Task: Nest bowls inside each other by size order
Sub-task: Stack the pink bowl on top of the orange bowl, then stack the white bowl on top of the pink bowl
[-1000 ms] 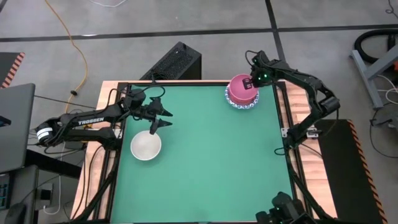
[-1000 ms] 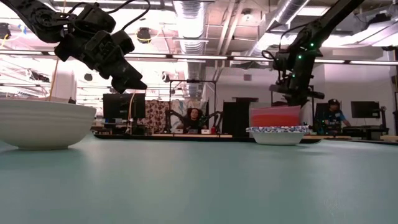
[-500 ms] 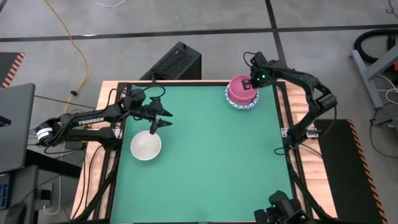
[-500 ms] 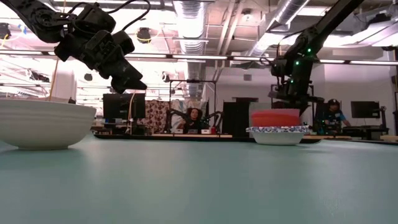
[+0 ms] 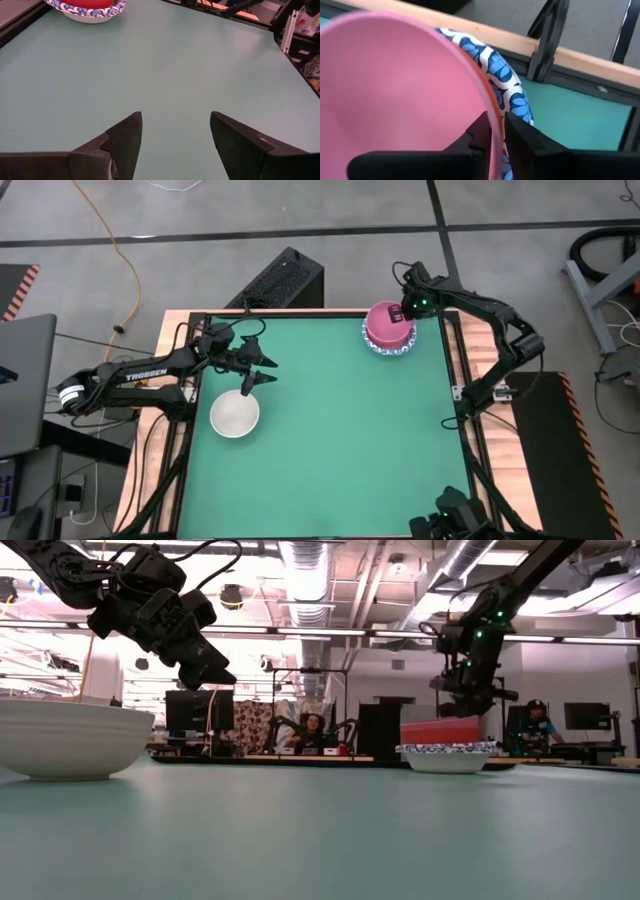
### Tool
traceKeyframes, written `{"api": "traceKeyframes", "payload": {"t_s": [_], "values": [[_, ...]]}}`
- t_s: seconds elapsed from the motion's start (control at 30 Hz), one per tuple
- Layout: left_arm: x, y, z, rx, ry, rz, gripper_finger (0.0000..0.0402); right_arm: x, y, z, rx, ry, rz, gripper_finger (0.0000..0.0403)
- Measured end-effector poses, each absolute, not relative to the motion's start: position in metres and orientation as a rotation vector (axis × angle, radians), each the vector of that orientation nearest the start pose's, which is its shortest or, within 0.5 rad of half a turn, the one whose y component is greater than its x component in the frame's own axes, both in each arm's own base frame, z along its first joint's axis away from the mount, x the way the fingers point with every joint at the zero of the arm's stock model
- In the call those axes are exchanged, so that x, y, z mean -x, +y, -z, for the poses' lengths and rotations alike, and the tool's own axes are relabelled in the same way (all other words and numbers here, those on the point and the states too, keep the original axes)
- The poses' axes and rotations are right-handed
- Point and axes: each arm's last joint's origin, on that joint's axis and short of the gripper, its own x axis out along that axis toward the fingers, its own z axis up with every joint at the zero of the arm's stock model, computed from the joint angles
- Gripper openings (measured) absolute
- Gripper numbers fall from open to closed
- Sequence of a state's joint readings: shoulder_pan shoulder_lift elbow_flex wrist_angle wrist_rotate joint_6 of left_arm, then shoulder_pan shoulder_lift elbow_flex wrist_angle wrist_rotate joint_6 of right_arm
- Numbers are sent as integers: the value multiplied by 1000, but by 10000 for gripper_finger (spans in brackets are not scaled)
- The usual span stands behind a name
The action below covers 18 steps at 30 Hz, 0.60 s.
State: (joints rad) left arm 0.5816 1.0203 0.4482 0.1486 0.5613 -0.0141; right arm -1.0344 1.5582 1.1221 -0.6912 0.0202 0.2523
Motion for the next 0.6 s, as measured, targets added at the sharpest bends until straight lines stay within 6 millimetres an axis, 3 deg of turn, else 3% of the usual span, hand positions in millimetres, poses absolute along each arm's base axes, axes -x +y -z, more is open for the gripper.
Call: {"api": "traceKeyframes", "payload": {"t_s": [0.17, 0.33, 0.6], "values": [[-179, 99, -208, 250, 356, -24, 224, -152, -256, -248, -754, 860, 1045, 86], [-180, 100, -211, 238, 338, -21, 224, -148, -247, -265, -739, 790, 1013, 124], [-181, 99, -237, 127, 503, -80, 224, -134, -214, -316, -620, 604, 968, 166]]}}
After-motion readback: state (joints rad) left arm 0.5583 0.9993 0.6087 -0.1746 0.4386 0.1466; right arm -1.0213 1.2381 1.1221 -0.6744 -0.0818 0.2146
